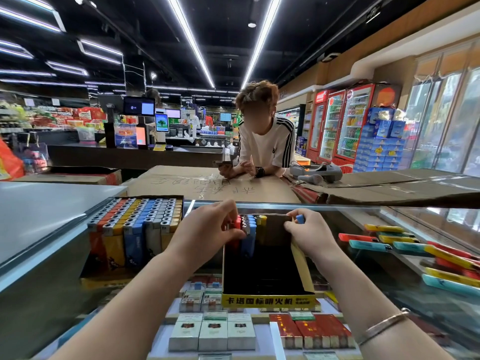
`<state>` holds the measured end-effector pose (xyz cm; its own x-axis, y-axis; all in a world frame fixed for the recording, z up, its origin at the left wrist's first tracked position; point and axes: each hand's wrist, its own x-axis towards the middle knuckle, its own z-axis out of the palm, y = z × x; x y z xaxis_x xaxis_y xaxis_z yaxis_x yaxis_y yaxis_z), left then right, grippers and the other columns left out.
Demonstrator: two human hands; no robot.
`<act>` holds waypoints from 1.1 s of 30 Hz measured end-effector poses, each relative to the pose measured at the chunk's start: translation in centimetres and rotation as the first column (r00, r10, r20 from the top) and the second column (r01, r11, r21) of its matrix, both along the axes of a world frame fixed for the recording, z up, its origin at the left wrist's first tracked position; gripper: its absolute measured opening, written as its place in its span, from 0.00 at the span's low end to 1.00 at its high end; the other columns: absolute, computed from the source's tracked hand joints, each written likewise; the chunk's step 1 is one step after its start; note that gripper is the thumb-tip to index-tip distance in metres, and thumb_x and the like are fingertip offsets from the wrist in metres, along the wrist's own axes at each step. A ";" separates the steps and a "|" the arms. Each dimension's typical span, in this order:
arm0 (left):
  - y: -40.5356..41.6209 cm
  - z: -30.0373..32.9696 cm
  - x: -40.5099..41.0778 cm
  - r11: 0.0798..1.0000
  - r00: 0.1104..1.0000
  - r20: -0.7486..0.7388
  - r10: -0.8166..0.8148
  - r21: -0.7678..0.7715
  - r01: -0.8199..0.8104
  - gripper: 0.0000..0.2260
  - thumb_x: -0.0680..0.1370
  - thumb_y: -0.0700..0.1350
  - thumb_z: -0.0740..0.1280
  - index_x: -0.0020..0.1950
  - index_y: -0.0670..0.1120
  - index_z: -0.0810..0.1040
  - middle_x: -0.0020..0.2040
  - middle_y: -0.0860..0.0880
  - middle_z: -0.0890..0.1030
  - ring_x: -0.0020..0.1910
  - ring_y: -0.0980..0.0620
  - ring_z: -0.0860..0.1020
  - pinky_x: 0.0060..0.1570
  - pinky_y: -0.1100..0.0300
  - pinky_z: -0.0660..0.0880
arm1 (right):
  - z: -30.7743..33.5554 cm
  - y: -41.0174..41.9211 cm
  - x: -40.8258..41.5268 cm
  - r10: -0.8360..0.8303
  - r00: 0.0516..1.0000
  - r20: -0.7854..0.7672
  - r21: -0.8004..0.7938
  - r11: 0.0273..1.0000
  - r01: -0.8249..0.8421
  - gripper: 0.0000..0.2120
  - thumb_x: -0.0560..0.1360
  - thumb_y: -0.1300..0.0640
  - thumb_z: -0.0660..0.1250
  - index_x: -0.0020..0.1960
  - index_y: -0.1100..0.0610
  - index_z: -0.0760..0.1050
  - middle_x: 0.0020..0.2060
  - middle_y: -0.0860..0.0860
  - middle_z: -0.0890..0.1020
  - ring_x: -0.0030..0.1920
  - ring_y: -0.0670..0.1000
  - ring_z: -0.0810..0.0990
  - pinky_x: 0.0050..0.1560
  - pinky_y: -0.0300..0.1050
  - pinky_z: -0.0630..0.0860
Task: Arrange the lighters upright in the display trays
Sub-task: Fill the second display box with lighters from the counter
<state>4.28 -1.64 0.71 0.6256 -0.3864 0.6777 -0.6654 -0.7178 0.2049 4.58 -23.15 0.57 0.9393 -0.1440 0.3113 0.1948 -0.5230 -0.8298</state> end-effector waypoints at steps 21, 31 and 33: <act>-0.3 1.1 -0.7 0.974 0.982 -0.164 -0.088 -0.223 0.050 0.13 0.73 0.48 0.69 0.52 0.56 0.68 0.47 0.58 0.74 0.43 0.58 0.76 0.43 0.57 0.78 | 3.3 0.3 -2.1 0.242 0.924 0.296 0.824 0.426 -0.375 0.12 0.53 0.71 0.54 0.31 0.56 0.60 0.29 0.51 0.68 0.32 0.49 0.65 0.36 0.42 0.63; -2.2 1.1 -2.5 0.963 0.954 -0.162 -0.252 -0.139 0.231 0.21 0.66 0.65 0.66 0.57 0.61 0.73 0.50 0.62 0.77 0.48 0.63 0.76 0.46 0.55 0.77 | 3.2 2.7 -3.1 0.459 0.872 0.169 0.853 0.375 -0.363 0.16 0.67 0.45 0.63 0.33 0.58 0.75 0.31 0.52 0.72 0.35 0.50 0.73 0.51 0.49 0.69; -2.4 1.0 -2.6 0.961 0.941 -0.208 -0.268 -0.134 0.244 0.23 0.66 0.65 0.67 0.59 0.62 0.71 0.51 0.61 0.78 0.50 0.63 0.75 0.49 0.56 0.77 | 3.0 3.0 -3.0 0.464 0.875 0.138 0.818 0.445 -0.365 0.20 0.67 0.42 0.62 0.41 0.60 0.73 0.32 0.54 0.74 0.35 0.51 0.76 0.48 0.51 0.74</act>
